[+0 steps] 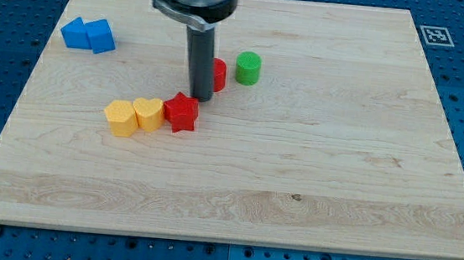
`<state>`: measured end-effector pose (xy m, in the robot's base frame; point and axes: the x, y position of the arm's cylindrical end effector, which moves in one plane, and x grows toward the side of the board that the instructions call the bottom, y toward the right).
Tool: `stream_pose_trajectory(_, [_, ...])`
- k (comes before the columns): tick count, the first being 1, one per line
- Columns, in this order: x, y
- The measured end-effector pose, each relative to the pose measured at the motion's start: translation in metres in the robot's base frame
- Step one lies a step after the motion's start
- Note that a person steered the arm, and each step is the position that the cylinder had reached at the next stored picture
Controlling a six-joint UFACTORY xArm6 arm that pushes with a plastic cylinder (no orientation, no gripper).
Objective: Move the red circle to the right of the red star
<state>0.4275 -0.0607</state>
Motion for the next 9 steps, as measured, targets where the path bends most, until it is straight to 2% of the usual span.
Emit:
stream_pose_trajectory(2, [0.005, -0.015])
stream_pose_trajectory(4, [-0.058, -0.015])
stream_pose_trajectory(6, [-0.142, -0.015])
stream_pose_trajectory(7, [-0.155, -0.003])
stream_pose_trajectory(8, [-0.15, 0.006])
stream_pose_trajectory(9, [-0.114, 0.006])
